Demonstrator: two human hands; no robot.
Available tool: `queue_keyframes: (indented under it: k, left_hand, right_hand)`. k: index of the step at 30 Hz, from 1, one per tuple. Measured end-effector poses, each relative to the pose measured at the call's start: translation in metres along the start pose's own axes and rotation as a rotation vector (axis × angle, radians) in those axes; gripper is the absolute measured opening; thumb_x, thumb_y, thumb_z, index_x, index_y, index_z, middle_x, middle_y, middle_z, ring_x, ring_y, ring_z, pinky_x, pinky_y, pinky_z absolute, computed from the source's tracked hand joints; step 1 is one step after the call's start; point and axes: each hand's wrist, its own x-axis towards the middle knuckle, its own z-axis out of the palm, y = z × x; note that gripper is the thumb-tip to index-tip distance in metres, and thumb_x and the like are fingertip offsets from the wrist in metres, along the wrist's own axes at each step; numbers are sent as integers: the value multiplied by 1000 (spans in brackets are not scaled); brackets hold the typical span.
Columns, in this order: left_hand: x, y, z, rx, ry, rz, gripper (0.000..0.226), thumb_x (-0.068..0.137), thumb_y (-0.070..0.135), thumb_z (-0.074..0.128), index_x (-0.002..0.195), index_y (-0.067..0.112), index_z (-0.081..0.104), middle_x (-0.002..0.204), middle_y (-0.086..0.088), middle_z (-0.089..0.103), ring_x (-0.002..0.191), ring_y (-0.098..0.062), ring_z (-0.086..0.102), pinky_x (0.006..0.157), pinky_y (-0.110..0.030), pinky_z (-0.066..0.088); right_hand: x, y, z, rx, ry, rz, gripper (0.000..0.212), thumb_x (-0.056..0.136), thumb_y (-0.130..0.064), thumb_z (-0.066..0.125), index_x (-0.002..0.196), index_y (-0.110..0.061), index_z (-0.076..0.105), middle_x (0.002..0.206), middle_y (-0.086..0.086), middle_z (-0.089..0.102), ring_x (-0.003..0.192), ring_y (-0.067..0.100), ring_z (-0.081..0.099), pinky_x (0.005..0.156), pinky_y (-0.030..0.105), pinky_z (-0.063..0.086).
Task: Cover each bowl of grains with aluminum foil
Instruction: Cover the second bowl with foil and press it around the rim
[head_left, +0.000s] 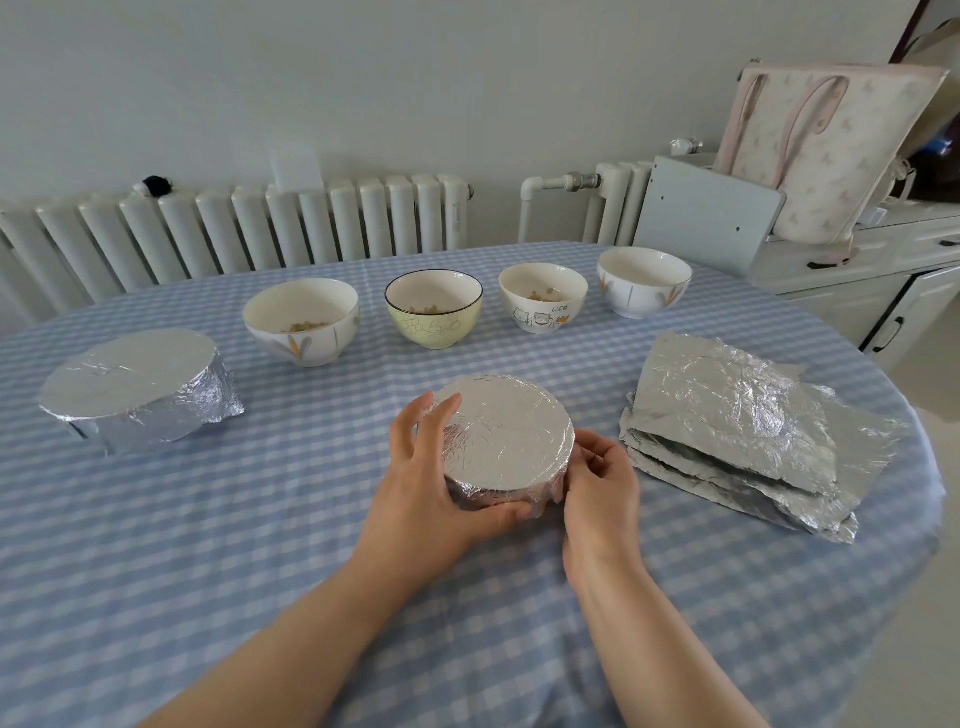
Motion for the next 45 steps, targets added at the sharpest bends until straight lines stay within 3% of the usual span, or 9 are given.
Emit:
queue_keyframes:
  k: [3,12,18,24,29,32,37,42,45]
  left_hand:
    - [0,1,0,-15,4,9,123,39,82,73,144,44,21,148,29,5,112,28,26,92,-18,32]
    - [-1,-2,2,-32,13,9,119,42,76,75,144,42,23,148,28,5,121,7,31,92,-14,33]
    - [-1,-2,2,-72,-4,34,121,42,76,74,145,39,22,148,26,5,115,36,13,81,9,24]
    - [-3,-5,6,-75,-8,-2,127,43,76,74,148,38,13,151,27,-3,129,5,28,91,0,26]
    - [-5,-1,6,-102,-61,18,135,41,70,77,148,44,-2,151,26,-10,120,35,2,90,10,14]
    - [-4,-3,1,-134,-82,-31,137,40,81,72,140,50,-16,155,20,-6,134,19,8,111,-11,18]
    - [8,-10,-12,-42,-48,-24,142,39,98,54,144,43,-24,161,13,-11,149,-10,1,120,-42,19]
    - [13,-6,-9,-210,-139,-96,146,44,83,72,151,34,-15,156,20,9,143,1,15,117,-30,22]
    - [13,-8,-4,-247,-136,-114,143,47,73,77,153,32,-9,157,17,17,141,1,23,116,-29,26]
  right_hand:
    - [0,-2,1,-1,7,21,22,93,2,47,91,-15,60,70,8,62,52,12,54,48,24,44]
    - [3,2,-1,-100,-8,35,34,85,7,44,101,-19,58,89,11,70,74,18,64,64,32,51]
    - [1,-1,-3,-109,-19,37,34,87,8,43,102,-20,57,78,5,67,70,16,63,70,35,53]
    - [-6,-12,-18,-24,-81,20,23,105,-28,32,110,-16,50,78,3,71,76,17,68,79,34,53]
    - [-22,-14,-25,-379,-176,-254,31,98,-45,34,101,-19,51,81,-7,59,76,8,55,67,12,41]
    - [-27,-18,-29,-497,-239,-298,42,85,-58,32,108,-26,46,95,-16,58,89,-5,55,69,3,37]
    - [-32,-10,-29,-446,-201,-313,64,83,-54,41,136,-18,37,134,-7,38,113,8,53,76,-2,39]
    - [-37,-4,-18,-374,-159,-355,55,86,-57,45,126,-19,46,128,-4,50,116,13,56,93,23,47]
    - [-38,-3,-14,-317,-139,-333,42,87,-50,48,117,-20,47,119,2,57,104,5,60,84,13,47]
